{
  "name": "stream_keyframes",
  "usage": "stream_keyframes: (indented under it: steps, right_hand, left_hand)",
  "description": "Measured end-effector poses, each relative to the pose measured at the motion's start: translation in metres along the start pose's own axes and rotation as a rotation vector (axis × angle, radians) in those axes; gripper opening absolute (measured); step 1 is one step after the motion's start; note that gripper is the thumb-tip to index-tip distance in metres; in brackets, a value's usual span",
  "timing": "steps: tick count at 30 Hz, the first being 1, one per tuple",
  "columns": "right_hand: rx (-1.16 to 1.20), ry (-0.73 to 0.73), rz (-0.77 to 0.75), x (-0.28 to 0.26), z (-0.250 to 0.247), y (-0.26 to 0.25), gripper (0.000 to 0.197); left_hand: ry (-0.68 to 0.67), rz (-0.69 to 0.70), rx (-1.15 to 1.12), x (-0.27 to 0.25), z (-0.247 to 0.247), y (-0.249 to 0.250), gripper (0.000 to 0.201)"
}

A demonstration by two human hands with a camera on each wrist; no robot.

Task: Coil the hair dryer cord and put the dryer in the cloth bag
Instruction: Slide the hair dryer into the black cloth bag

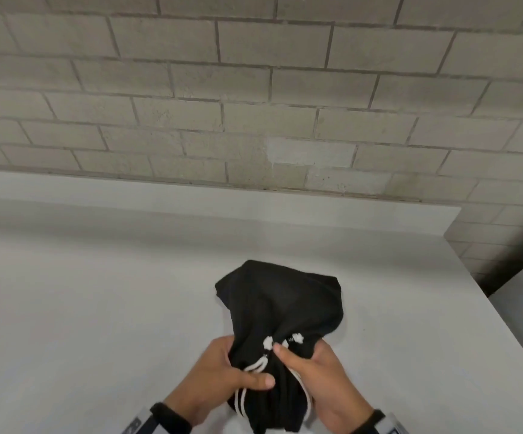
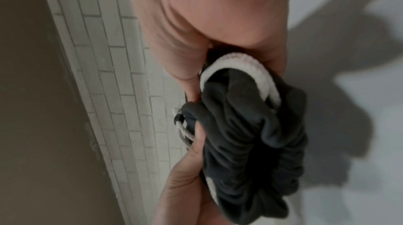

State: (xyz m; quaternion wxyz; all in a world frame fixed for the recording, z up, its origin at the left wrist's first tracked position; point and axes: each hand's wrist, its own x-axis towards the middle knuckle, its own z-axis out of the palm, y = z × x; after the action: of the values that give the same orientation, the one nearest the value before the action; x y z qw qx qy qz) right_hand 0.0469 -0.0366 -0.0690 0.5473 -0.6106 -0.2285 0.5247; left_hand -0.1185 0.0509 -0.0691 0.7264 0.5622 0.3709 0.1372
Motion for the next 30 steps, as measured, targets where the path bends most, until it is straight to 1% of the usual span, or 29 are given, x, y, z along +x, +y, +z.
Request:
stream_keyframes:
  steps: [5,7,9,11,14,17,19,22,25,27,28,30]
  right_hand:
    - [-0.004,-0.098,-0.112,0.046,0.023,-0.027,0.029]
    - [-0.004,-0.110,-0.126,0.068,0.033,-0.040,0.026]
    - [-0.010,-0.103,-0.113,0.090,0.041,-0.050,0.025]
    - [-0.013,-0.093,-0.089,0.112,0.049,-0.057,0.027]
    - [-0.024,-0.073,-0.051,0.145,0.059,-0.062,0.033]
    - [-0.025,-0.059,-0.018,0.170,0.066,-0.064,0.042]
    - [-0.022,-0.053,0.001,0.182,0.069,-0.065,0.045]
    - [-0.048,-0.047,0.016,0.192,0.071,-0.065,0.042]
    - [-0.043,-0.026,0.046,0.197,0.072,-0.063,0.047]
    - [-0.021,-0.014,0.070,0.200,0.071,-0.061,0.050]
    - [-0.012,-0.009,0.078,0.198,0.070,-0.061,0.049]
    - [0.020,-0.010,0.085,0.193,0.068,-0.059,0.050]
  left_hand:
    - [0.092,0.136,0.095,0.028,-0.034,0.025,0.048]
    - [0.105,0.158,0.132,0.043,-0.050,0.038,0.047]
    - [0.115,0.146,0.165,0.057,-0.066,0.052,0.045]
    - [0.123,0.133,0.197,0.072,-0.081,0.063,0.043]
    - [0.118,0.094,0.247,0.092,-0.101,0.076,0.042]
    - [0.123,0.053,0.248,0.110,-0.117,0.080,0.041]
    - [0.129,0.031,0.246,0.121,-0.124,0.080,0.041]
    - [0.160,0.005,0.242,0.132,-0.129,0.076,0.041]
    - [0.196,-0.027,0.226,0.137,-0.127,0.071,0.044]
    - [0.241,-0.045,0.185,0.137,-0.126,0.065,0.050]
    - [0.266,-0.049,0.161,0.136,-0.126,0.064,0.058]
    - [0.297,-0.034,0.147,0.134,-0.126,0.060,0.082]
